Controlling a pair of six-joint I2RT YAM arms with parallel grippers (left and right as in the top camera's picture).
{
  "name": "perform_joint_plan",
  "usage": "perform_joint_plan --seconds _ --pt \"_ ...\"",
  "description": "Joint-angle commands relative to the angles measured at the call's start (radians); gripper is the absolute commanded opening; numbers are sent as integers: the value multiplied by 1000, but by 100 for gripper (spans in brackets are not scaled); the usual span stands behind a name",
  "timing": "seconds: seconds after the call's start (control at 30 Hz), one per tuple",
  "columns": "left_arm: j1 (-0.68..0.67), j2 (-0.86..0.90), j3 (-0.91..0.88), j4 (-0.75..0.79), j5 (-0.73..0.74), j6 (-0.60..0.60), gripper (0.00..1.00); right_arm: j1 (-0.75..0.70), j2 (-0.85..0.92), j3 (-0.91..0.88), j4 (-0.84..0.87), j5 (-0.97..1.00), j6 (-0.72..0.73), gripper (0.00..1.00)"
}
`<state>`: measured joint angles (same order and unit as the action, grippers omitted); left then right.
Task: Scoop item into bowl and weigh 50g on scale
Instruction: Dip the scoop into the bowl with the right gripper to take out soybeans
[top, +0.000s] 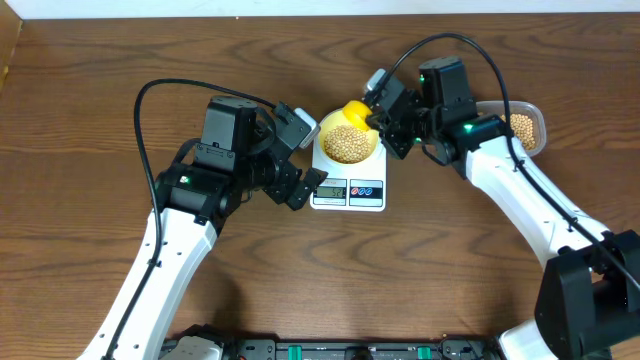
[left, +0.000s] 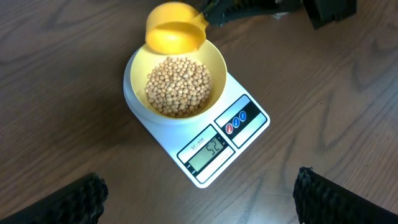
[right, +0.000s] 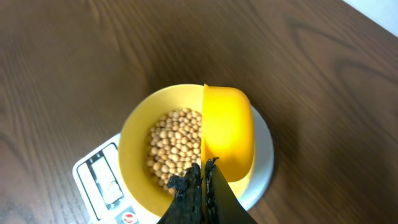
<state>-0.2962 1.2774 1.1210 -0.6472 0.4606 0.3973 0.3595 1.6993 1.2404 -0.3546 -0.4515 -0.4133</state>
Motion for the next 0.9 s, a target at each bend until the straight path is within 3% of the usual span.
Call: perform_joint_plan --seconds 0.0,0.87 --pt "3 -4 -5 0 -9 13 98 15 5 -13 -2 -3 -40 1" --pt "3 -4 -5 0 -9 13 98 25 54 -74 29 30 -82 1"
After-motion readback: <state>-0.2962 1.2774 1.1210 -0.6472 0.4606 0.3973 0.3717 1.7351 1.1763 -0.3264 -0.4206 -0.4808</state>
